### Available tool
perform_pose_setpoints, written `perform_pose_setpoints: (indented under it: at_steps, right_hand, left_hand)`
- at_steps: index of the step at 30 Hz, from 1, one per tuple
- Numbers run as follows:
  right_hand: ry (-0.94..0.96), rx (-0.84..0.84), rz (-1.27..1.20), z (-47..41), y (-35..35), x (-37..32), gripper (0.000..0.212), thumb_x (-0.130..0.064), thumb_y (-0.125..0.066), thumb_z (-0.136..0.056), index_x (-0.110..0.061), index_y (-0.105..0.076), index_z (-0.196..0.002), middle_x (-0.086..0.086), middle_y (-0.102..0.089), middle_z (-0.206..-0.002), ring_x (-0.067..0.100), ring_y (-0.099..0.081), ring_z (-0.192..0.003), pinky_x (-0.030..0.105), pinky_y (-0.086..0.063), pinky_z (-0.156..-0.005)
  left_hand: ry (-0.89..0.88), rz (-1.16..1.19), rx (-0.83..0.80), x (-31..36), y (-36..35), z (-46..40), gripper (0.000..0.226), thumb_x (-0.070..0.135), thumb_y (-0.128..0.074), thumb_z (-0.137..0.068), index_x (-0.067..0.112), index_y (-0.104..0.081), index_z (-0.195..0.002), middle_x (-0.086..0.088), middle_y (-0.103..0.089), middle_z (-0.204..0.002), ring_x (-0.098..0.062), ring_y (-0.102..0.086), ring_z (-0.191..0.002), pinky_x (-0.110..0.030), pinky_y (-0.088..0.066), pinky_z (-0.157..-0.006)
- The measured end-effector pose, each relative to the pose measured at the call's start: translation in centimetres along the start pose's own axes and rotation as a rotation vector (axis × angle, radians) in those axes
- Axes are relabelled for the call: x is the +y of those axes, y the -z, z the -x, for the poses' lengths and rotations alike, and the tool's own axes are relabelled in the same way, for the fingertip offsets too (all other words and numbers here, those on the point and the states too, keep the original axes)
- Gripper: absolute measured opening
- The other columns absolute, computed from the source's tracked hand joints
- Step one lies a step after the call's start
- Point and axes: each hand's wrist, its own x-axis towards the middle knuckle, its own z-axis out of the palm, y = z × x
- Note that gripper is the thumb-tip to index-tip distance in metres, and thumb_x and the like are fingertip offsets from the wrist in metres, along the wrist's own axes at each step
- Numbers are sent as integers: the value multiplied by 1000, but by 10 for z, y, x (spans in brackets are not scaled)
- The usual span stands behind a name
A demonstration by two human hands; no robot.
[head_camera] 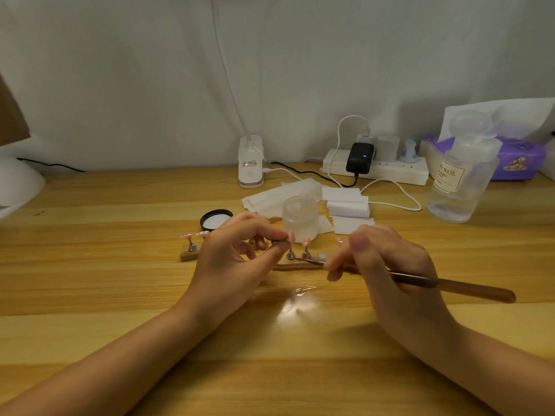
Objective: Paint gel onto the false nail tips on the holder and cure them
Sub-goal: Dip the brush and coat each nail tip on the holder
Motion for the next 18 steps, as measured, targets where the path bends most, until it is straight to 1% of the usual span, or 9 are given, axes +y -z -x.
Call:
perform_pose_setpoints:
  at_steps: [3,6,8,10,12,15,18]
  right_hand:
    - [-27,2,-6,-1,0,0,36,-45,-31,-93,-32,-60,-76,-19,-61,-72,-1,-59,-75,20,-45,-72]
    - [-61,-45,19,-3,-1,0,32,-39,-35,-92,-27,-63,-83,-15,-64,-80,2,-60,-80,26,-47,-72]
    - [-64,-54,21,-2,-1,0,33,-41,-35,-91,-26,-64,-82,-18,-63,-79,-1,-60,-80,24,-47,-72]
    - [-53,-41,-3,0,-1,-2,35,-41,-35,-92,-27,-63,-76,-21,-61,-73,-6,-59,-75,19,-43,-70]
    - [-47,-22,-23,1,0,-3,37,-42,-33,-93,-29,-62,-72,-23,-59,-67,-8,-58,-71,15,-41,-67]
    - [-65,-2,-17,0,0,-4,32,-40,-34,-92,-33,-60,-75,-24,-60,-72,-6,-59,-74,16,-43,-70]
    - [-93,-24,15,-3,-1,-3,28,-36,-36,-91,-29,-62,-81,-18,-63,-79,-1,-60,-80,19,-46,-72]
  left_hand:
    - [1,0,2,0,0,-1,11,20,-69,-72,20,-71,-83,8,-61,-80,-14,-56,-72,-32,-47,-56]
    - [2,-7,0,0,-1,-1,11,22,-68,-71,22,-70,-83,9,-61,-79,-14,-56,-72,-32,-48,-57]
    - [2,-6,0,0,0,0,11,23,-68,-71,22,-70,-82,10,-61,-81,-14,-55,-72,-32,-47,-57]
    - [0,-10,0,0,0,0,10,23,-68,-72,22,-70,-82,9,-60,-81,-14,-55,-72,-32,-46,-57]
    - [-5,-24,1,0,0,0,10,24,-68,-72,22,-70,-81,9,-60,-81,-14,-55,-71,-32,-47,-56]
    - [-6,-19,7,0,-1,0,9,23,-69,-72,21,-71,-81,9,-61,-79,-14,-55,-71,-32,-47,-56]
    - [-7,-25,4,0,0,0,10,24,-69,-72,21,-71,-81,11,-61,-79,-14,-56,-72,-31,-47,-56]
